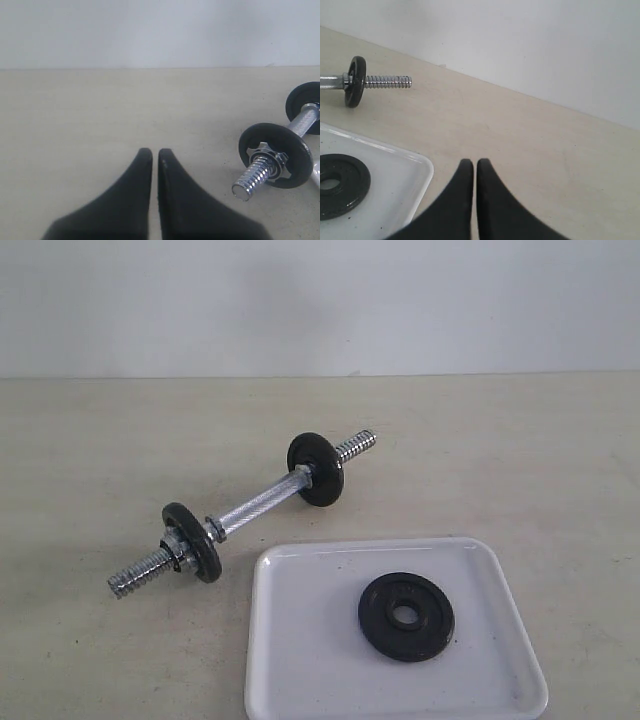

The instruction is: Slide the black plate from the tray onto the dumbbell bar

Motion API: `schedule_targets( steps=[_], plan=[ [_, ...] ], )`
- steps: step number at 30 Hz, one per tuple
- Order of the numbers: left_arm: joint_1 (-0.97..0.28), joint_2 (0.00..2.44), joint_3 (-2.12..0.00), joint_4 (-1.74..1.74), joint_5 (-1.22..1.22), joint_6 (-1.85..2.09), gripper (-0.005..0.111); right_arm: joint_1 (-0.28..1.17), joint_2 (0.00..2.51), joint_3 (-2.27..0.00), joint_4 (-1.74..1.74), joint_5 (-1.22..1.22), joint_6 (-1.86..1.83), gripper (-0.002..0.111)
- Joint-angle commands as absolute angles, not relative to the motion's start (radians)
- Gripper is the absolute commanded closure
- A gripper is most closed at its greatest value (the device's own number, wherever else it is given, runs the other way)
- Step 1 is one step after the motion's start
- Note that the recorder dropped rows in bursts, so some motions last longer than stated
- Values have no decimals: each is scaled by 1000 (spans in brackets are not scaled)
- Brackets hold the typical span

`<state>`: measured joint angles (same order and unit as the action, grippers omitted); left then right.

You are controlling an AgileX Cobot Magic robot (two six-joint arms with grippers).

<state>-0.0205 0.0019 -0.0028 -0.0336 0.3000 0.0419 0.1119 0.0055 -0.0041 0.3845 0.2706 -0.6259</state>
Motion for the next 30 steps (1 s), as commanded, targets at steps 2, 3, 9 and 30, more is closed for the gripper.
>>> schedule_targets(
  steps=[2, 3, 9, 30],
  plan=[
    [-18, 0, 0, -41, 293, 45, 102, 110, 0, 0, 390, 263, -627, 108],
    [-18, 0, 0, -41, 293, 45, 102, 110, 0, 0, 390, 263, -627, 108],
    [-18, 0, 0, -15, 293, 55, 102, 110, 0, 0, 390, 263, -627, 108],
    [-18, 0, 0, -19, -756, -18, 102, 110, 0, 0, 411, 149, -627, 108]
  ],
)
